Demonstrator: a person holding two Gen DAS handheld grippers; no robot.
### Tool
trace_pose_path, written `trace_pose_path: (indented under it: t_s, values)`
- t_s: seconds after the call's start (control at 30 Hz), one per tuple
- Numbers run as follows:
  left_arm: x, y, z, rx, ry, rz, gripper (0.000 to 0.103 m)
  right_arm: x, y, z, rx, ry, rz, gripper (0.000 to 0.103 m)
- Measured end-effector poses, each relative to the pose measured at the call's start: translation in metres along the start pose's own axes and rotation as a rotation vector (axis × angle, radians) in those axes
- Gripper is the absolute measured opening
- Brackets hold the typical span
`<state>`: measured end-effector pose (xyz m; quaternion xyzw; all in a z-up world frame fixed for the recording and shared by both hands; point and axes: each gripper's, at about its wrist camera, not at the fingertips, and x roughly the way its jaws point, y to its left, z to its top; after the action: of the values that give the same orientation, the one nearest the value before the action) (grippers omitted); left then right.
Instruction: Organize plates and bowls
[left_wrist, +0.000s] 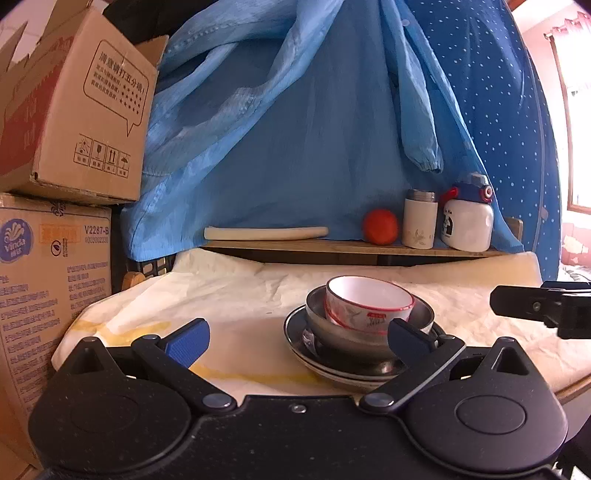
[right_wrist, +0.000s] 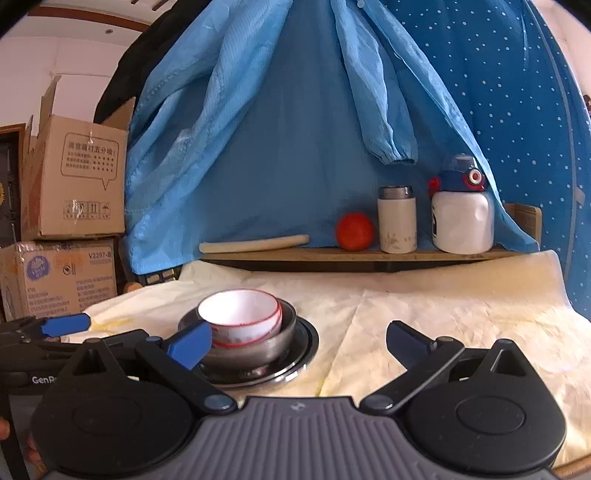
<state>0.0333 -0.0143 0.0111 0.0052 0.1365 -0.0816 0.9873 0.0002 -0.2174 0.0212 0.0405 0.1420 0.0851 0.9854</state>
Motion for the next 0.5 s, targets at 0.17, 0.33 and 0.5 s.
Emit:
trace_pose_path:
  t_s: [0.17, 0.33, 0.5]
  values:
    - [-0.006, -0.001, -0.009, 0.008, -0.011, 0.025, 0.102, -0.003, 0.003, -0.012, -0.017, -0.015, -0.035, 0.103]
    - [-0.005, 0.002, -0.019, -0.027, 0.008, 0.040, 0.102, -0.004, 0.004, -0.022, -0.017, -0.034, -0.059, 0.103]
    - [-0.006, 0.005, -0.028, -0.049, 0.011, 0.054, 0.102, -0.007, 0.007, -0.031, -0.023, -0.052, -0.066, 0.103]
